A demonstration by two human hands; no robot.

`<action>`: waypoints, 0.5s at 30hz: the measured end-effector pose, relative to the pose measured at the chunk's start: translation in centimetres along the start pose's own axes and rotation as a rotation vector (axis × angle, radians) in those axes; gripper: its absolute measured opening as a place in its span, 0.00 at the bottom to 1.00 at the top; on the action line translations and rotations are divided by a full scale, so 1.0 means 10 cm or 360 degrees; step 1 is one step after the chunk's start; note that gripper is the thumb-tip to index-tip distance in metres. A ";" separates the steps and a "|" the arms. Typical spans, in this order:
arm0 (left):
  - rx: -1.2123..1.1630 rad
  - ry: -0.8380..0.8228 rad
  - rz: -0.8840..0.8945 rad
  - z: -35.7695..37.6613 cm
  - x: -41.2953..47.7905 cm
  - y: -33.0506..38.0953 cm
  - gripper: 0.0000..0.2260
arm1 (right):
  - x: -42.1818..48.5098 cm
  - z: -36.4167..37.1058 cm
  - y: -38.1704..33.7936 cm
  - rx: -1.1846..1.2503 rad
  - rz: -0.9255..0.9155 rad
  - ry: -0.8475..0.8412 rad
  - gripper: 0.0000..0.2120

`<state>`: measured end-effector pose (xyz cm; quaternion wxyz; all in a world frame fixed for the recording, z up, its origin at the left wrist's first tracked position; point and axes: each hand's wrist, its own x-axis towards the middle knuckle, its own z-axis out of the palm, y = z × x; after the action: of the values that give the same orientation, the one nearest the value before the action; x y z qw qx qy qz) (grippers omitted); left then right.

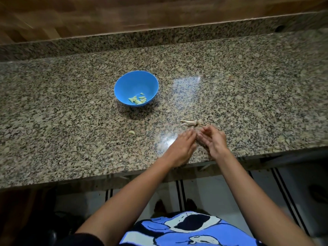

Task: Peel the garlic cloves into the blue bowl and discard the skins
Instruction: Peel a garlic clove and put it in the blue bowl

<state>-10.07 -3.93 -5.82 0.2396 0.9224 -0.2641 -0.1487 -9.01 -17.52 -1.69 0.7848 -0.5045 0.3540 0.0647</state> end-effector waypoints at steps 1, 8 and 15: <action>-0.0005 -0.0033 0.0148 -0.02 0.03 0.01 0.22 | -0.01 -0.03 -0.01 0.0067 0.0035 0.0001 0.05; 0.0277 0.0209 0.0717 -0.26 -0.36 -0.51 0.14 | -0.09 -0.04 -0.05 0.0157 0.0099 -0.0058 0.05; -0.0372 0.0584 -0.0425 -0.49 -0.28 -0.35 0.05 | -0.21 0.20 0.13 0.0174 0.0358 -0.0173 0.08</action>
<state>-8.93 1.97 -3.09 0.3669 0.9266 -0.0730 -0.0386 -10.16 -14.65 -0.83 0.8170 -0.4138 0.3682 0.1601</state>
